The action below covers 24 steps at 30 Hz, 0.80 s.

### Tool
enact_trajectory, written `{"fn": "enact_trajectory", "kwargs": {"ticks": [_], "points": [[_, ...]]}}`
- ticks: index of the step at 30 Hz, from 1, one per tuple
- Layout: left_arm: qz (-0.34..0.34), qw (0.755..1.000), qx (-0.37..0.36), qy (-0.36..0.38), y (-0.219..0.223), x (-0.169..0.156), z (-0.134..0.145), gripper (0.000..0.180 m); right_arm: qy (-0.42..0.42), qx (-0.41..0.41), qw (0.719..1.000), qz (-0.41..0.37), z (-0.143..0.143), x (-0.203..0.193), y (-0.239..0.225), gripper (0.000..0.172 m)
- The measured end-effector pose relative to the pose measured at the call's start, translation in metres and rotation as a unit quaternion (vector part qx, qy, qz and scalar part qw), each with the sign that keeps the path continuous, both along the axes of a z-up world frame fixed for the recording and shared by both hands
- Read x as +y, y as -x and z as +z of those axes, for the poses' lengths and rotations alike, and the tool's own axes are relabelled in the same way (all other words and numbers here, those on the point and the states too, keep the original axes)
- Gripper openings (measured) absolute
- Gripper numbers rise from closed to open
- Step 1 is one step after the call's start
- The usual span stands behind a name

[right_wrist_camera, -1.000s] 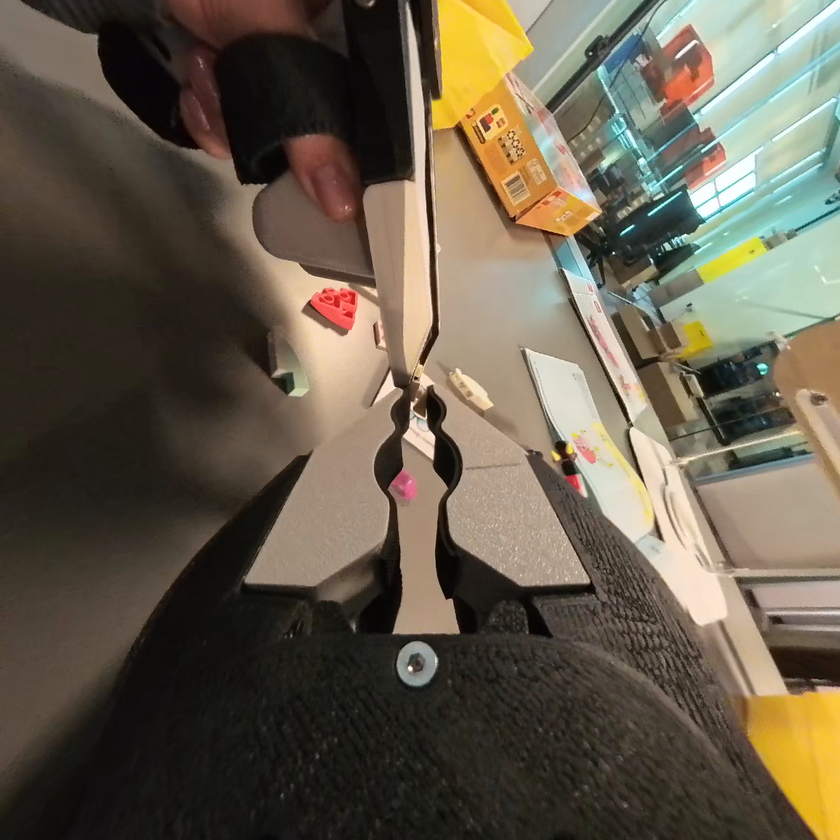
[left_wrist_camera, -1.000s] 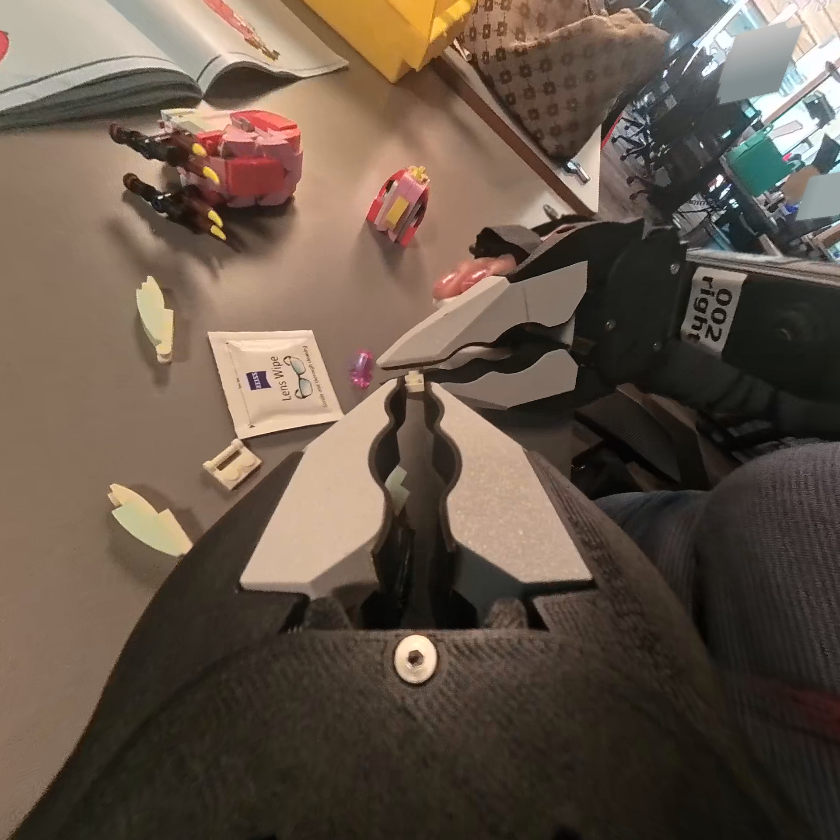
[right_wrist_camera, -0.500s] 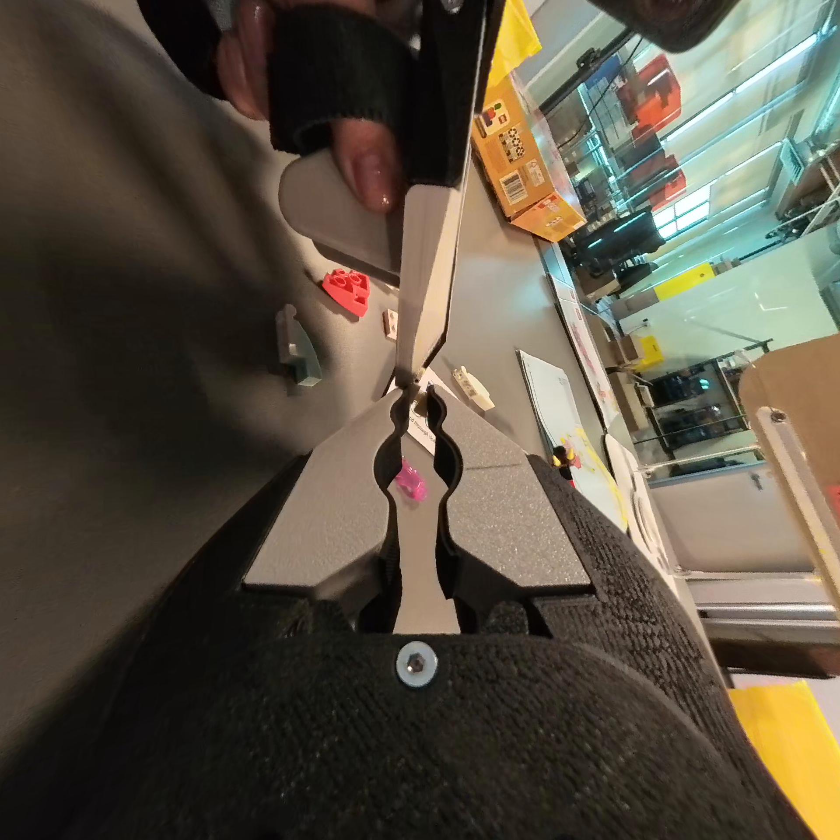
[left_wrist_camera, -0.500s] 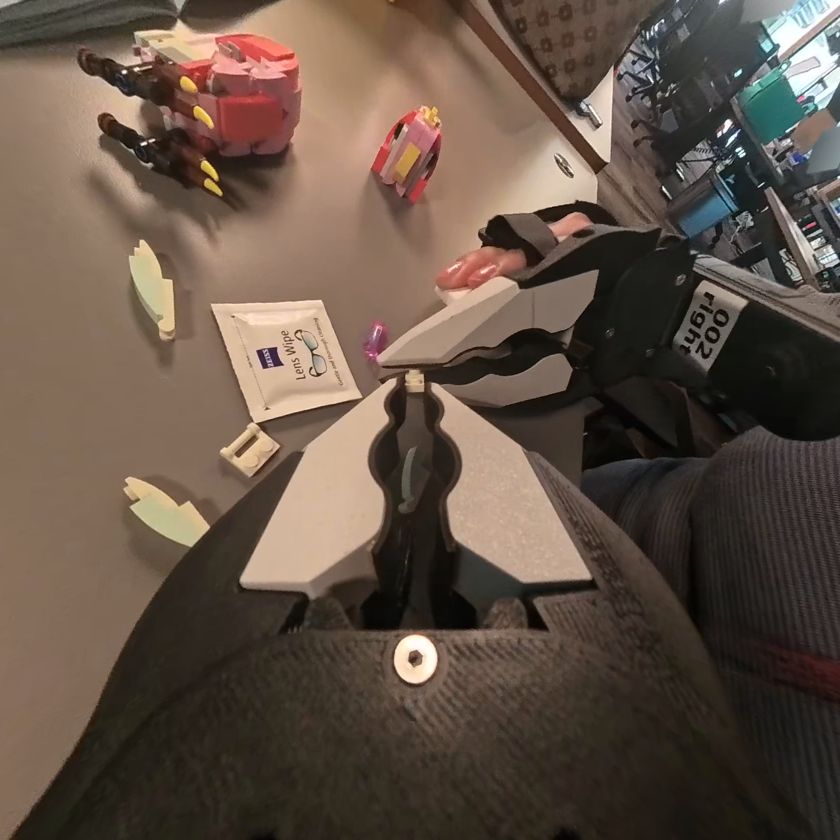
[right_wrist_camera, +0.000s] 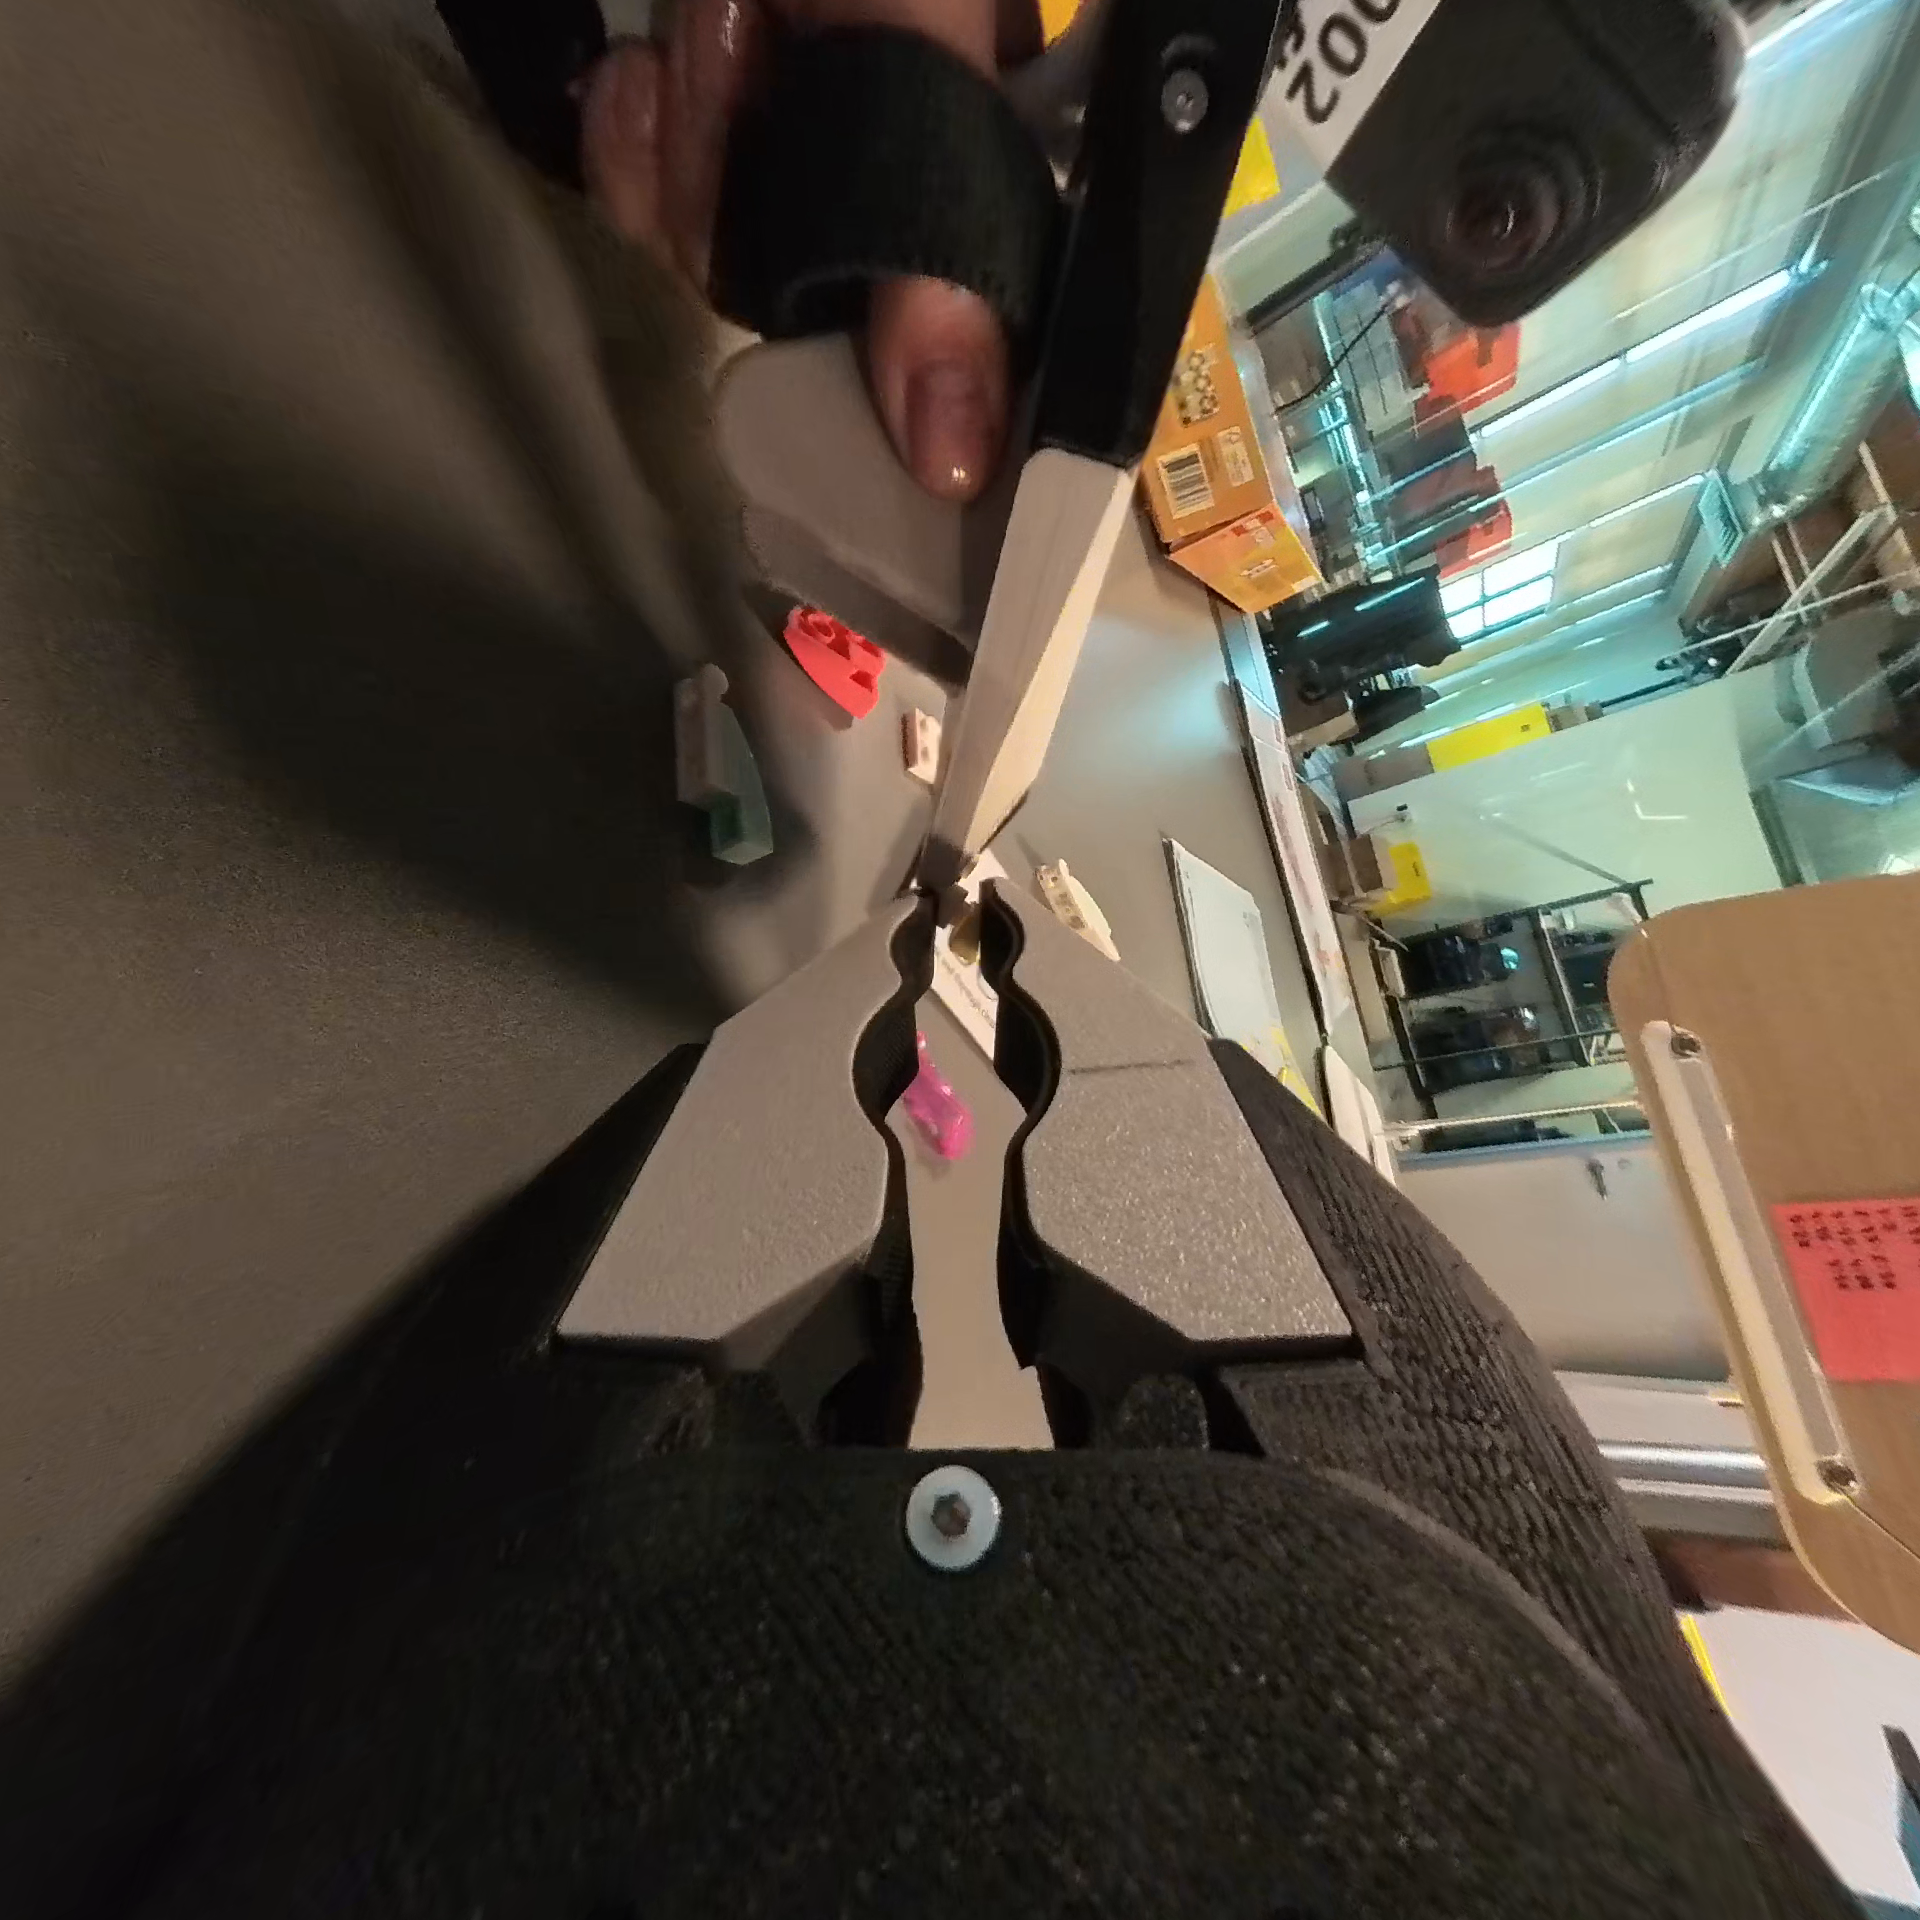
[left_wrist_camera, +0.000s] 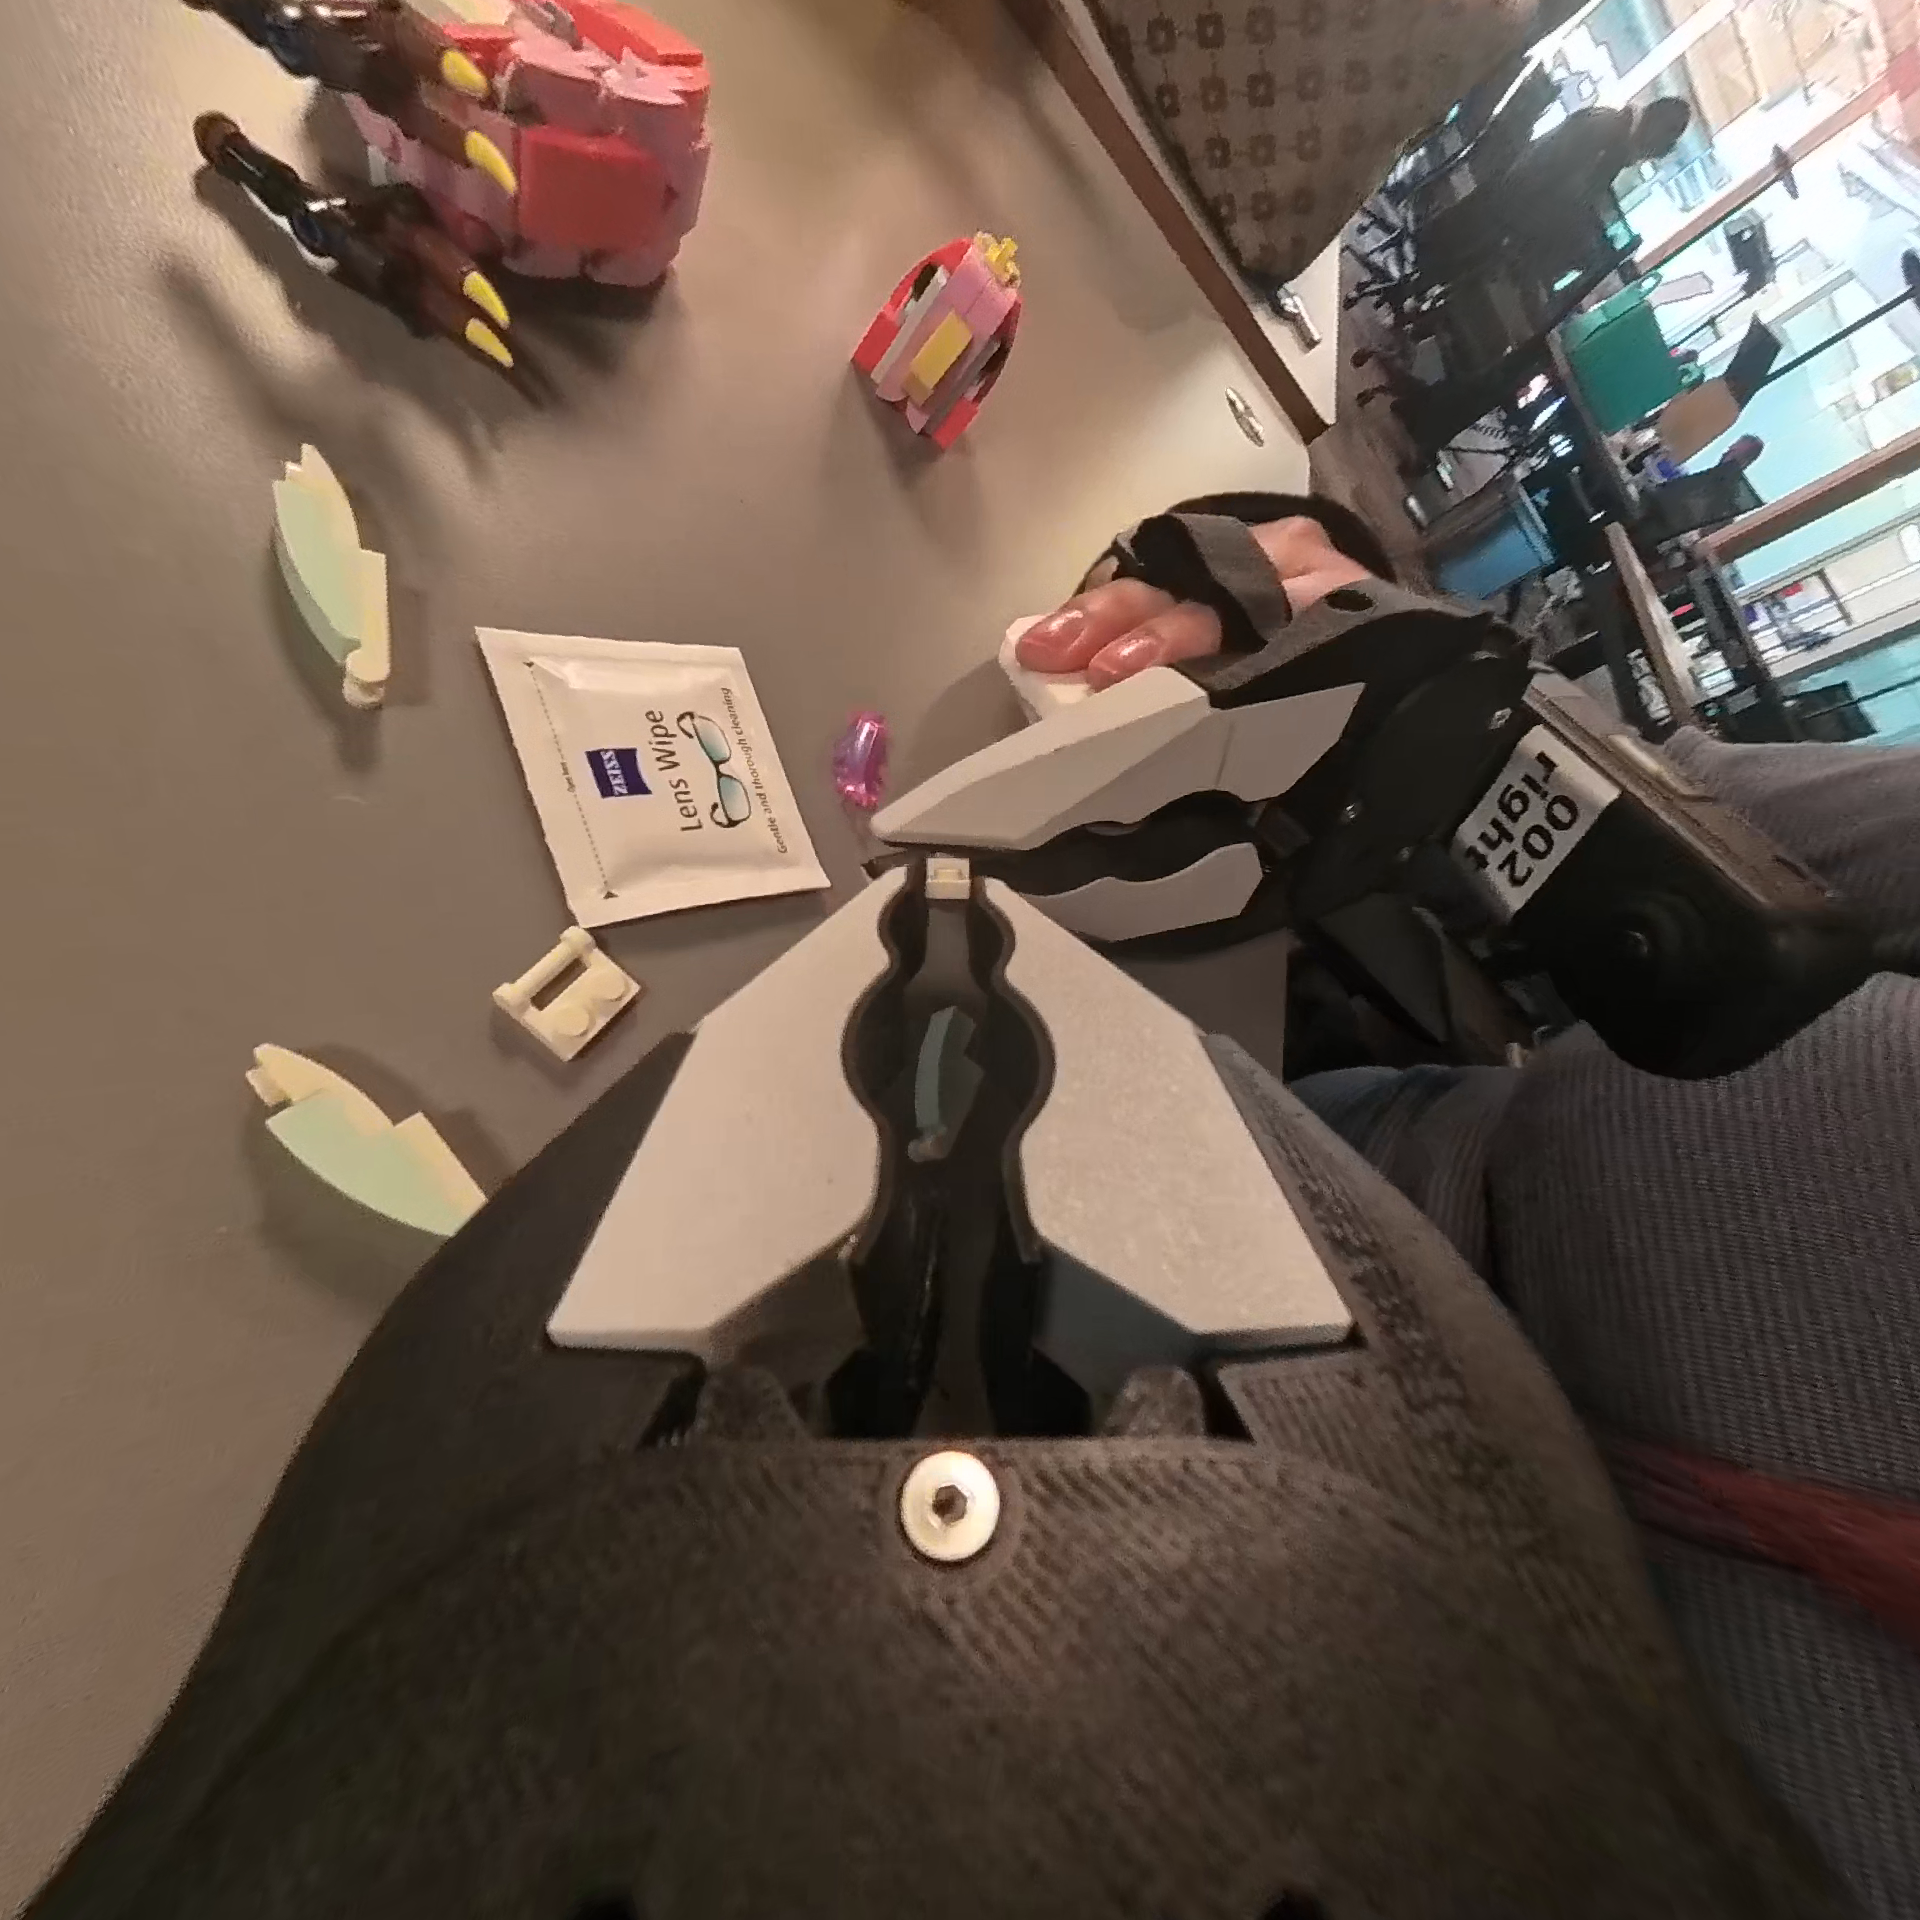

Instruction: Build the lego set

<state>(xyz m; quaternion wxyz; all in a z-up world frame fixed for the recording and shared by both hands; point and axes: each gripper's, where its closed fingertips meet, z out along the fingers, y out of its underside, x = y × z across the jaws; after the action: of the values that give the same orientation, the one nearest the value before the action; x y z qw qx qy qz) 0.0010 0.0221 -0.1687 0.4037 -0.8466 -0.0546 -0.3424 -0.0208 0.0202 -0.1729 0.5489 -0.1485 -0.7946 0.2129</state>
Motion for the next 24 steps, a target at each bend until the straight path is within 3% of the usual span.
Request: {"fn": "enact_trajectory", "kwargs": {"ticks": [19, 21, 24], "points": [[0.003, 0.998, -0.059, 0.004, 0.001, -0.002, -0.004, 0.005, 0.096, -0.118, 0.988, 0.016, -0.009, 0.0, -0.006, 0.004], [0.001, 0.998, -0.057, 0.015, 0.0, -0.003, -0.007, 0.006, 0.084, -0.146, 0.986, 0.004, -0.012, 0.01, -0.014, 0.004], [-0.01, 0.999, -0.047, 0.019, -0.003, -0.004, -0.009, 0.006, -0.002, -0.163, 0.987, -0.012, -0.013, 0.029, -0.027, 0.004]]}}
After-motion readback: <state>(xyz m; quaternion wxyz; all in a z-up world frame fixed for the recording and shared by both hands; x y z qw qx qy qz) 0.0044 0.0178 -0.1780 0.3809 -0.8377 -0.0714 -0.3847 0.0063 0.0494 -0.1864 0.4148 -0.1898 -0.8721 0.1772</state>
